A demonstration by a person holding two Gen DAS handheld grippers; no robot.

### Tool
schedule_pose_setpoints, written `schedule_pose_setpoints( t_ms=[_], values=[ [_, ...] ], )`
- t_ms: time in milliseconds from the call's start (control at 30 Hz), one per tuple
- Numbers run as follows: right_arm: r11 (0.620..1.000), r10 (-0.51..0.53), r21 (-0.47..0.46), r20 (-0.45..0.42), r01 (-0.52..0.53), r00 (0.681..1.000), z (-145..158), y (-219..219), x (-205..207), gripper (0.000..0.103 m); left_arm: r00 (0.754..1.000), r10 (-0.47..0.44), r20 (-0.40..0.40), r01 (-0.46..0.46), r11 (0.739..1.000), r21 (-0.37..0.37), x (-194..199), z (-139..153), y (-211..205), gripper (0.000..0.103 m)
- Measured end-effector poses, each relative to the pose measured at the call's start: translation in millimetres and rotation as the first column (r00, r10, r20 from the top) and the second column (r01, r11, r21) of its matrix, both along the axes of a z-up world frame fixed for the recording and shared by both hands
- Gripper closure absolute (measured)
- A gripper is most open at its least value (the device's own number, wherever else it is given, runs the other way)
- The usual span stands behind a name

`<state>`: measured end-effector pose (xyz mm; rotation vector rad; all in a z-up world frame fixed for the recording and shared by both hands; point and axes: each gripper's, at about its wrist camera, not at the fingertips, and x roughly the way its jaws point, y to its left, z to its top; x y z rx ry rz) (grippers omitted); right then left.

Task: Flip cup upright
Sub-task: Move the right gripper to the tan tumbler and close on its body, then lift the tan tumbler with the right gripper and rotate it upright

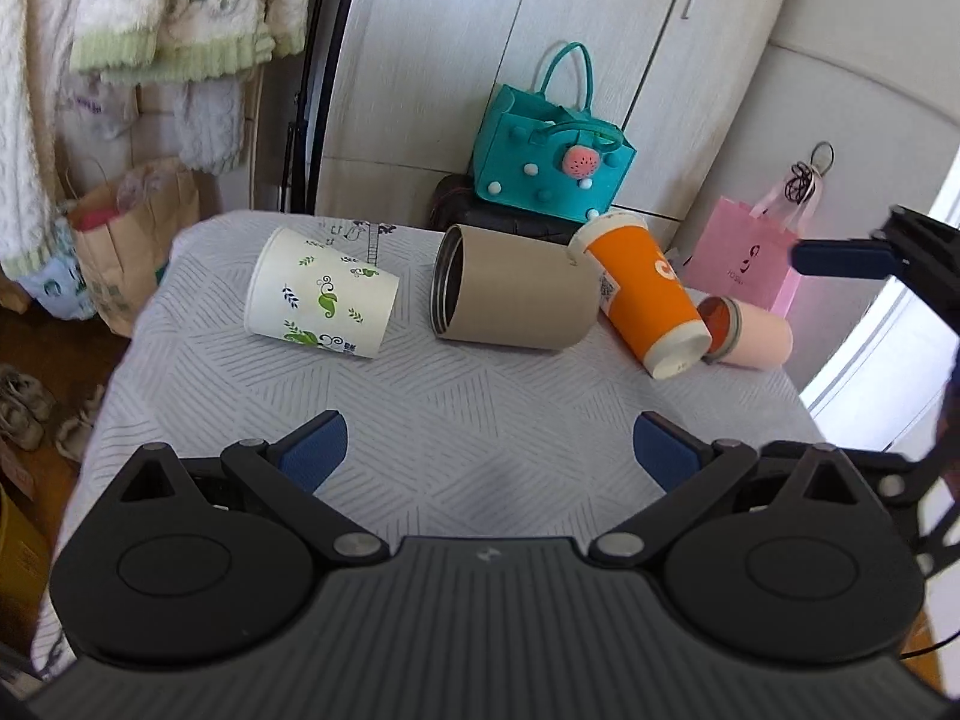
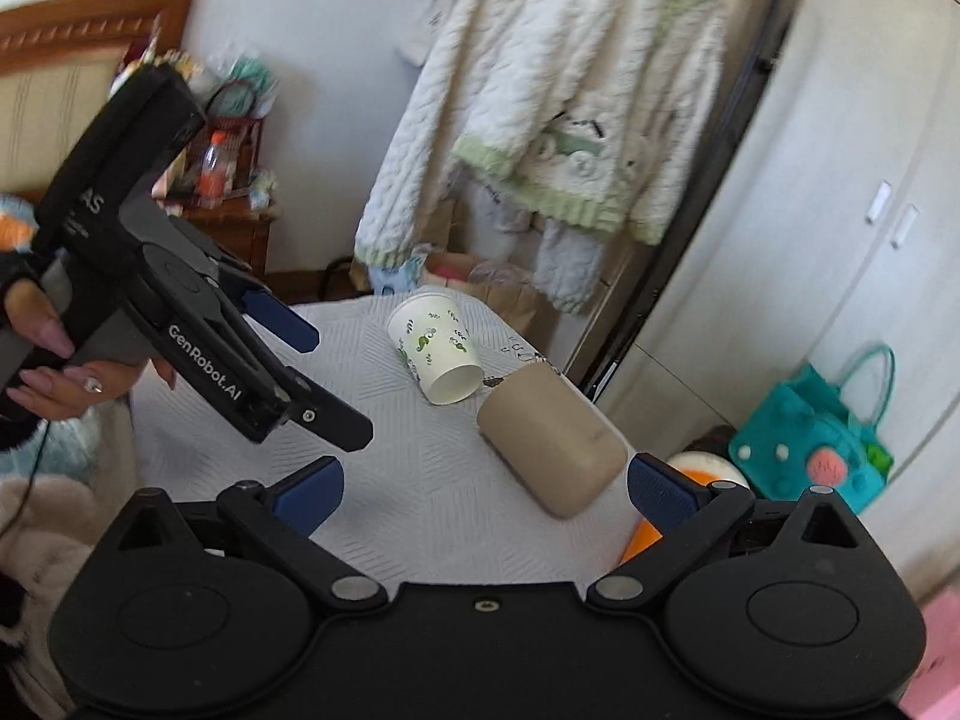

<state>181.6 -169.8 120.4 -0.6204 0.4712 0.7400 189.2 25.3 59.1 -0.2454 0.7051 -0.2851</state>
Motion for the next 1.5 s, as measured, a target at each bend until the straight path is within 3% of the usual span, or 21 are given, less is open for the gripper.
schedule_pose_setpoints(
  t_ms=[200,300,633,967,1333,1400,1500],
  values=[
    [0.993,0.055,-0.107,-0.023,-0.057,0.998,-20,21,48,0.005,0.999,0.039,-0.034,-0.042,0.992,-0.115,27,-15,9,0.000],
    [0.983,0.074,-0.171,0.012,-0.071,0.997,-37,28,64,0.005,0.998,0.042,-0.048,-0.049,0.987,-0.151,41,-23,8,0.001],
    [0.933,0.158,-0.328,0.009,-0.147,0.987,-62,51,110,0.005,0.995,0.072,-0.062,-0.082,0.982,-0.172,72,-39,4,0.001],
    [0.914,0.240,-0.319,-0.079,-0.252,0.968,-73,60,141,0.005,0.994,0.084,-0.064,-0.094,0.980,-0.173,73,-45,11,0.001],
    [0.923,0.204,-0.299,-0.157,-0.243,0.966,-83,59,164,0.005,0.993,0.090,-0.080,-0.103,0.977,-0.186,75,-52,18,0.001],
    [0.924,0.196,-0.299,-0.169,-0.240,0.966,-85,59,166,0.015,0.993,0.086,-0.082,-0.100,0.976,-0.193,75,-52,17,0.001],
    [0.924,0.175,-0.314,-0.166,-0.220,0.970,-85,61,164,0.016,0.994,0.082,-0.077,-0.096,0.974,-0.206,75,-53,16,0.001]
  ],
)
